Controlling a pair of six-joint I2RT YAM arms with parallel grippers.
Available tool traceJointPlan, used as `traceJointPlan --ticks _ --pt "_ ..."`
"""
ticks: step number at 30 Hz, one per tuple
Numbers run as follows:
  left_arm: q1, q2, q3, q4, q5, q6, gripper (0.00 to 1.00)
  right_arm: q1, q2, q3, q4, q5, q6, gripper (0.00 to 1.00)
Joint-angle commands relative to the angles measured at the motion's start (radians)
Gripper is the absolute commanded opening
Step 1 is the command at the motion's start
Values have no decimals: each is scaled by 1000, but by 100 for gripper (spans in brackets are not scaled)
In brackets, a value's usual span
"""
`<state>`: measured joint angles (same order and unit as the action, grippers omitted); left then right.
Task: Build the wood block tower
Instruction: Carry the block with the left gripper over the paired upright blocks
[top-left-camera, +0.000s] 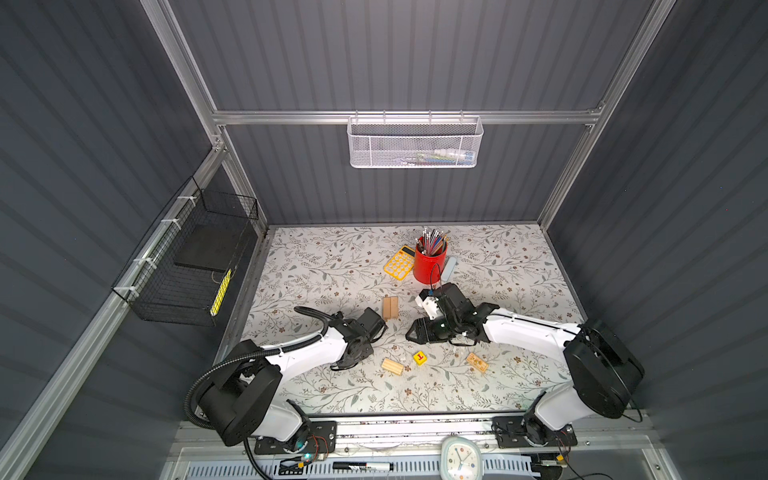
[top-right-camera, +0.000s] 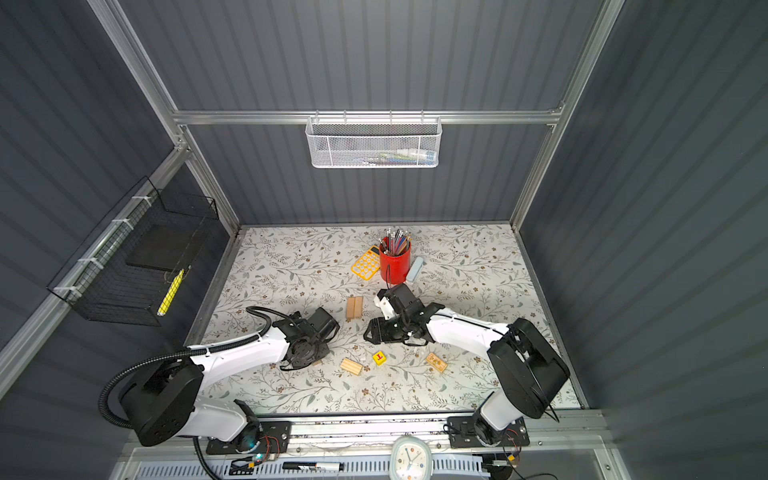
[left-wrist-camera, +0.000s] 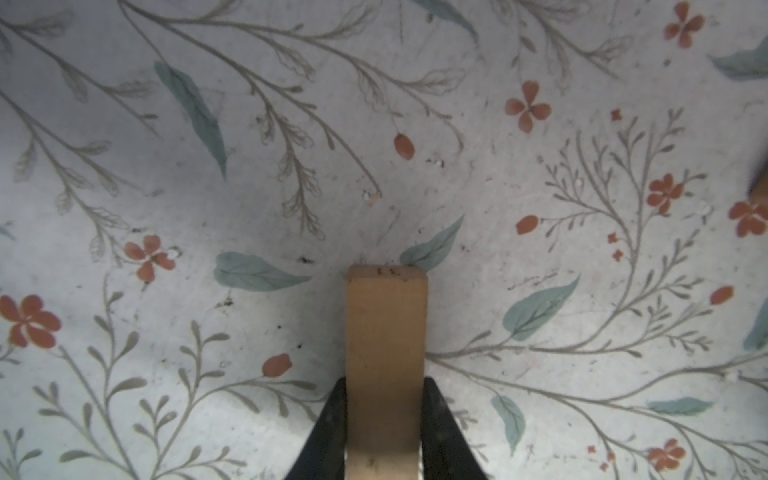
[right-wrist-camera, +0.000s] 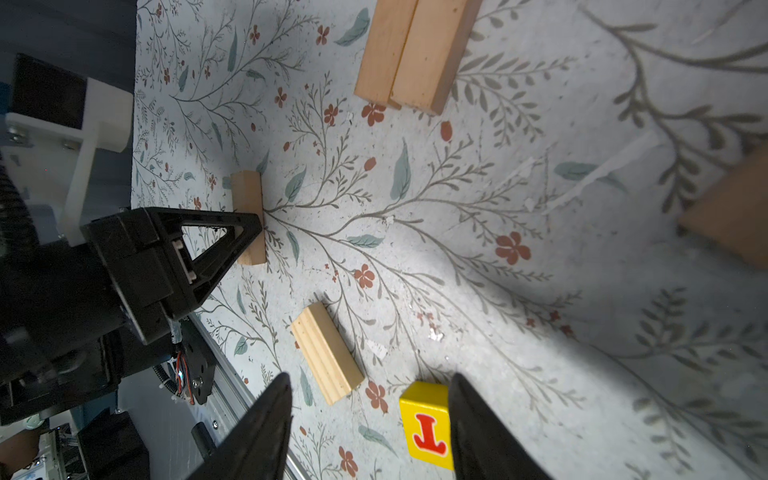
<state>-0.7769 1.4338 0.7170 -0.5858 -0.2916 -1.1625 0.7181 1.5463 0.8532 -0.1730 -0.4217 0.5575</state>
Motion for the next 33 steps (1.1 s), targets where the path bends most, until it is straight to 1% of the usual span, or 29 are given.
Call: traceJointPlan --ticks 1,6,9,13,17,18,19,23,25,31,33 --pt "5 -10 -5 -19 7 50 23 -9 0 30 -31 -19 4 60" --pt "5 -39 39 -57 -5 136 20 -20 -33 26 -26 -6 40 61" --pt "6 -58 84 -98 -27 195 19 -24 -54 29 -42 33 41 62" --pt "6 -69 165 -131 -29 302 19 -42 -59 50 -92 65 32 64" --pt "6 -69 232 -143 -20 396 19 -51 -66 53 -101 75 27 65" --pt "5 -66 244 -140 -16 417 19 -52 -63 61 -109 110 27 66" --pt "6 -62 258 -137 -9 444 18 -53 -59 72 -123 121 31 66" --pt "5 -29 319 -128 5 526 18 -64 -46 79 -128 134 73 66" --pt "11 -1 350 -105 38 578 17 -66 -45 76 -110 137 82 67" --pt "45 115 472 -127 73 667 16 -83 -29 75 -64 151 96 68" --pt "64 143 500 -124 96 693 16 -84 -28 82 -67 174 101 69"
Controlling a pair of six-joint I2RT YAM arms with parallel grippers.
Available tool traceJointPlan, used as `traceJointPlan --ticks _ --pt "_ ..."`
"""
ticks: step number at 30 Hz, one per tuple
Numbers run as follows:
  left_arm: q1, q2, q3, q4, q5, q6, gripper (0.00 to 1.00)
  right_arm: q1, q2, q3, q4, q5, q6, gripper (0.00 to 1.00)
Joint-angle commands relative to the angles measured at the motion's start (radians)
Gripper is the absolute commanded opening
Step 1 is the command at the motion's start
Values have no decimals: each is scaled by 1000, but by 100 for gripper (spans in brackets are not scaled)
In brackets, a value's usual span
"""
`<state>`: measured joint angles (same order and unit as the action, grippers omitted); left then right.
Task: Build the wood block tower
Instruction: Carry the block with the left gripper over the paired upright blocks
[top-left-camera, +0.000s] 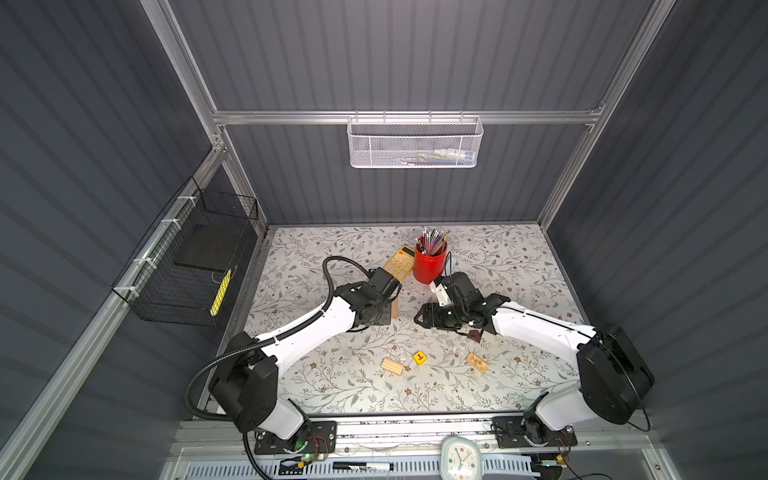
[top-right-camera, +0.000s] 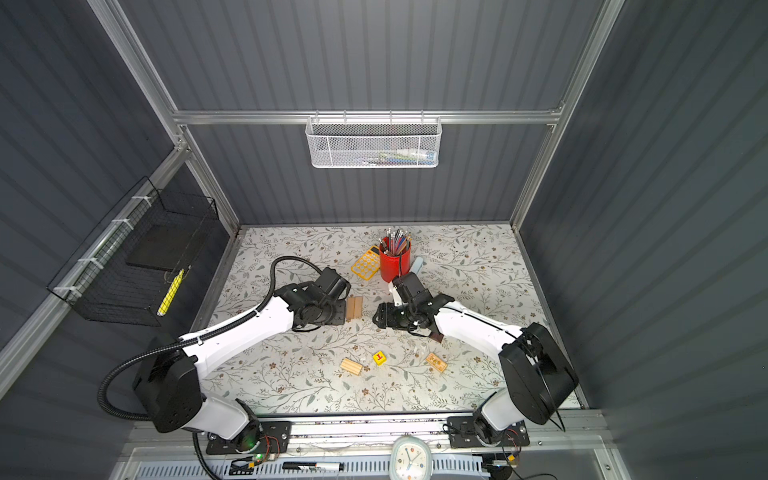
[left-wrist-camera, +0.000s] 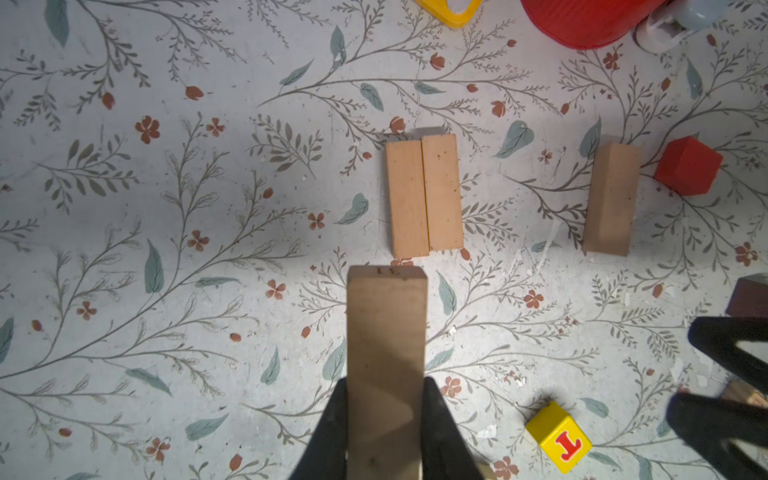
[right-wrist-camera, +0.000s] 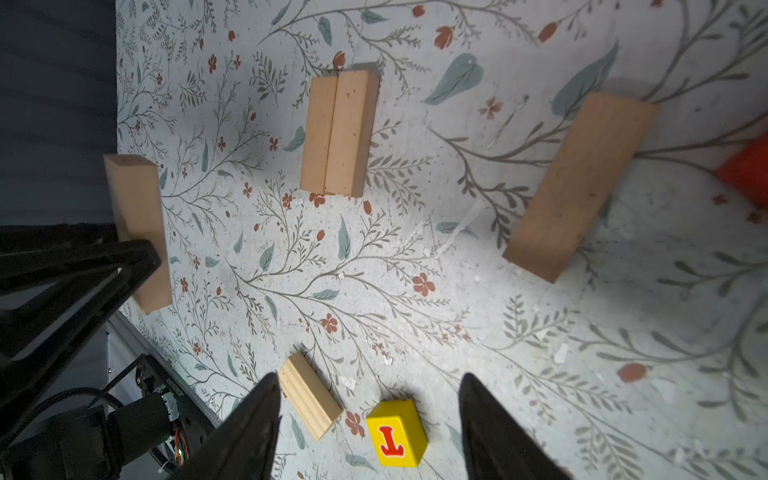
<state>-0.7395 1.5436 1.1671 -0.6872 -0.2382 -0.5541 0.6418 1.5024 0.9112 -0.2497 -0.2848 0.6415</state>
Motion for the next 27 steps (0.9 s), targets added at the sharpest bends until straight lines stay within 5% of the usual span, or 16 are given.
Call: traceJointPlan --ticks 1,10,27 --pt "37 48 63 -24 53 94 16 -11 16 26 10 50 23 69" --pt "64 208 173 -22 105 143 15 -20 21 20 58 57 33 74" --pt "71 383 282 -5 82 -3 14 -57 -39 -17 92 48 44 90"
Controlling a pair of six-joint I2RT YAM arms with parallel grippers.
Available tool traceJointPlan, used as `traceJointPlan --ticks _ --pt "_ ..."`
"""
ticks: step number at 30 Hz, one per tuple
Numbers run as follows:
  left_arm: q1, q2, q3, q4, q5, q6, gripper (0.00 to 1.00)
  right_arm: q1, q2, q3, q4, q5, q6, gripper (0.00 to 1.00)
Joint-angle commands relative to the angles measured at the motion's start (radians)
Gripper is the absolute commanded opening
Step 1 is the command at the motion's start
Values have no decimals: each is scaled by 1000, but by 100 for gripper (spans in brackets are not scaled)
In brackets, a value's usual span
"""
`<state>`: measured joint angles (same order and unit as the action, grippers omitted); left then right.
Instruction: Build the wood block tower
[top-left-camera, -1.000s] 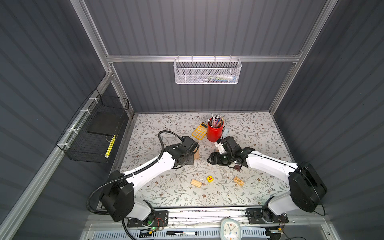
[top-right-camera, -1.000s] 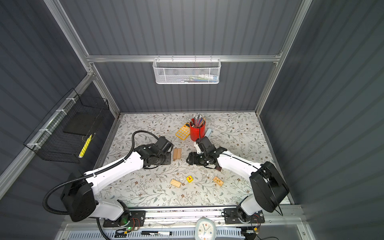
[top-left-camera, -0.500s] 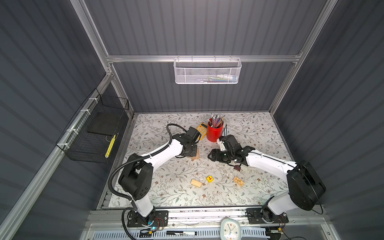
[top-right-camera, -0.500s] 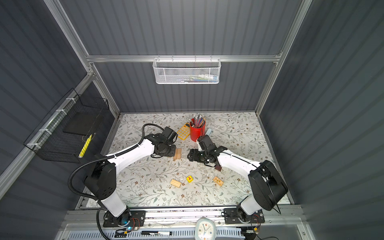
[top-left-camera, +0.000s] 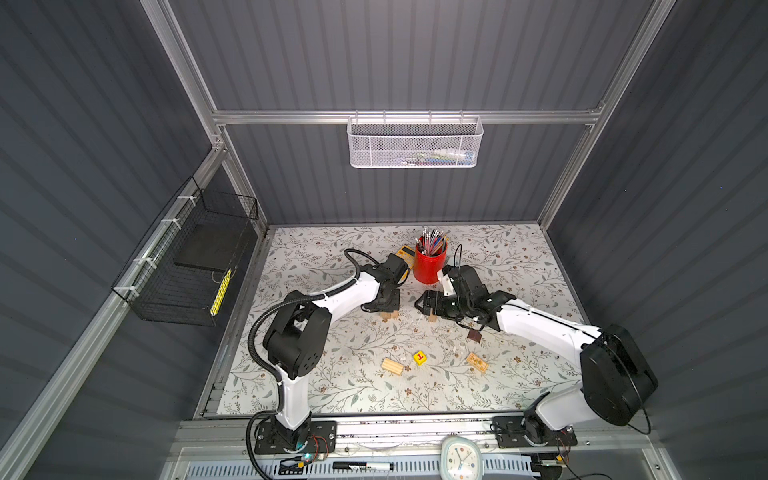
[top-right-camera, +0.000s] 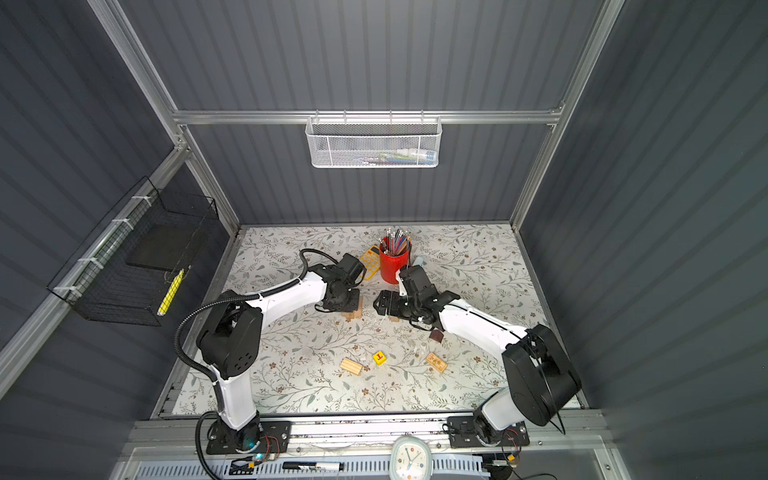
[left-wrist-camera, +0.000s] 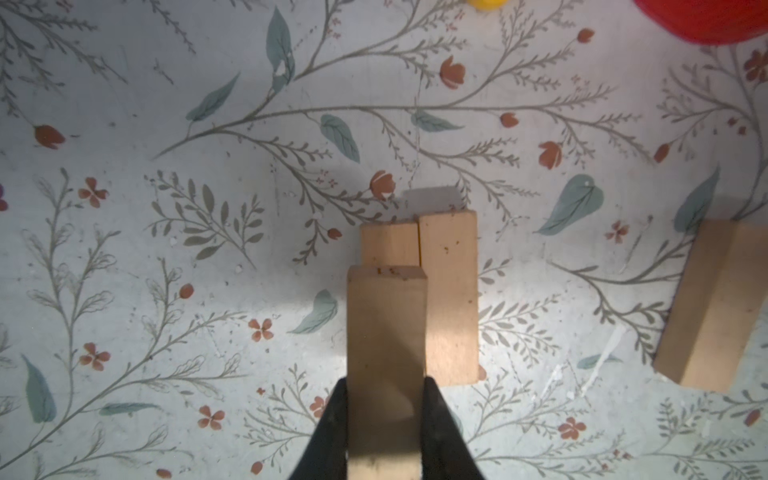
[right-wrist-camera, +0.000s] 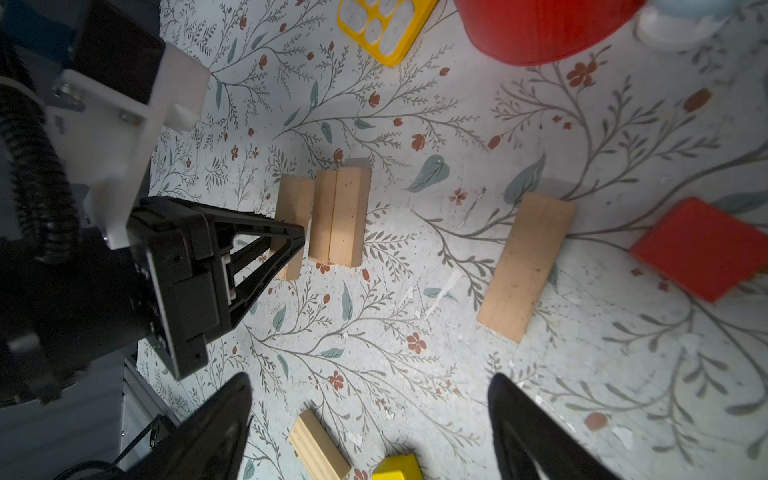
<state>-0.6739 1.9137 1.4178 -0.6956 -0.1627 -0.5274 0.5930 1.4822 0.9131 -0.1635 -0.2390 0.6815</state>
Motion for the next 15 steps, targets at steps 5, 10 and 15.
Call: traceJointPlan --ticks 5,10,15 --pt "5 35 42 18 5 -38 15 -22 -20 -23 8 -7 1 92" --pt "5 56 51 25 8 -40 15 -35 -22 -28 10 -14 2 93" --pt "5 74 57 22 1 -33 15 -48 -25 -31 13 -22 -1 95"
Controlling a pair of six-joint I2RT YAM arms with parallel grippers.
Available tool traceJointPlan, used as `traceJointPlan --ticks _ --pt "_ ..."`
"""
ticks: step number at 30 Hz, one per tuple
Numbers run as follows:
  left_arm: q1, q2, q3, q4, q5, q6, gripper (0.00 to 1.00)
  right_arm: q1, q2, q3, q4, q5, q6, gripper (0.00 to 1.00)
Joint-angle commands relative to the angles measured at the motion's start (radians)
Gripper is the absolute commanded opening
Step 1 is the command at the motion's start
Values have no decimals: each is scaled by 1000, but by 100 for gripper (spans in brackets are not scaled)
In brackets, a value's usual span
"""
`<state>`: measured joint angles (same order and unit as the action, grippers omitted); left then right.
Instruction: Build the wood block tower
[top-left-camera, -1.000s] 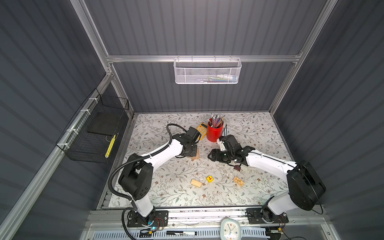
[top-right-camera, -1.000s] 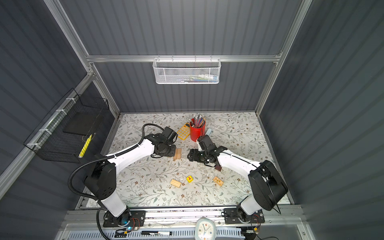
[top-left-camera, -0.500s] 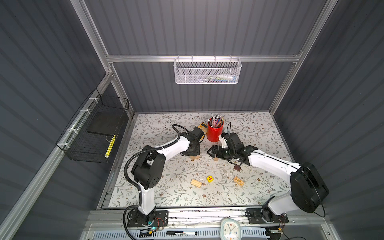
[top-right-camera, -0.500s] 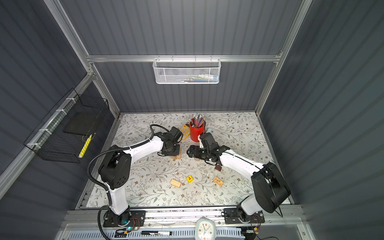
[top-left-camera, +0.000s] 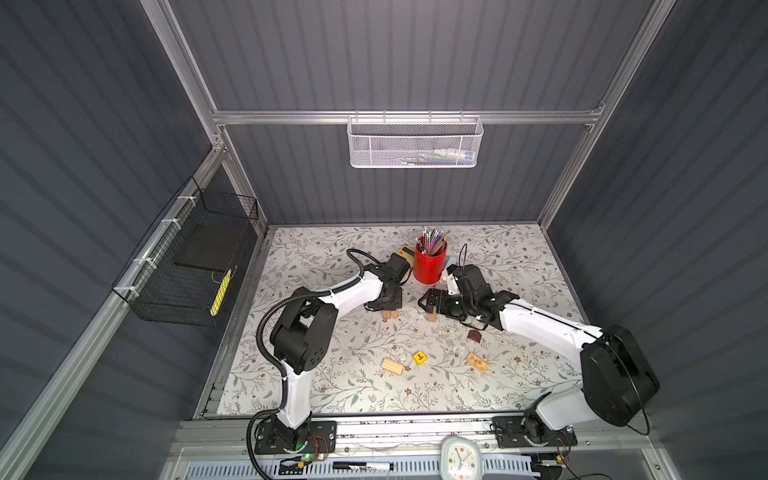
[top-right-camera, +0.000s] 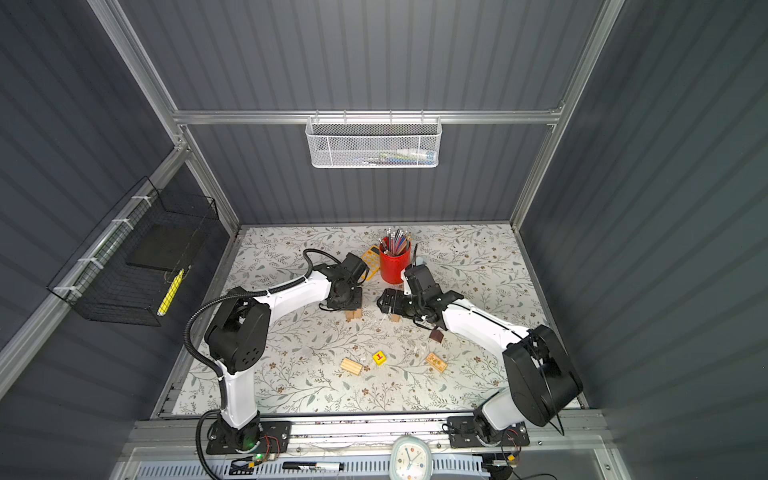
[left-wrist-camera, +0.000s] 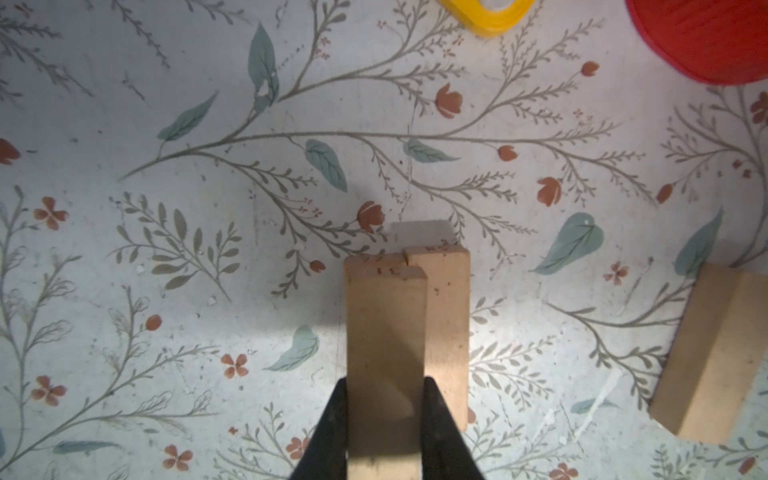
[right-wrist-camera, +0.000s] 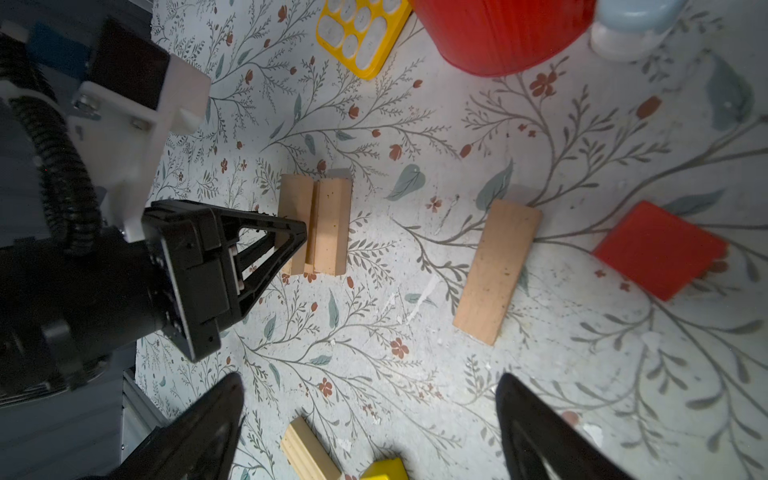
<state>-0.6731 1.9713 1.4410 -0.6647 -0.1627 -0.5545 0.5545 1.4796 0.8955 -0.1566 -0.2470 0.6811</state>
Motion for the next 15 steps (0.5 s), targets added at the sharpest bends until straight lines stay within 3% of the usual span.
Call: traceJointPlan --ticks 1,15 --pt "4 20 35 -12 -2 -4 15 -11 -20 -13 7 -17 0 95" --pt "4 32 29 5 11 -4 17 -14 -5 -13 14 -28 1 98"
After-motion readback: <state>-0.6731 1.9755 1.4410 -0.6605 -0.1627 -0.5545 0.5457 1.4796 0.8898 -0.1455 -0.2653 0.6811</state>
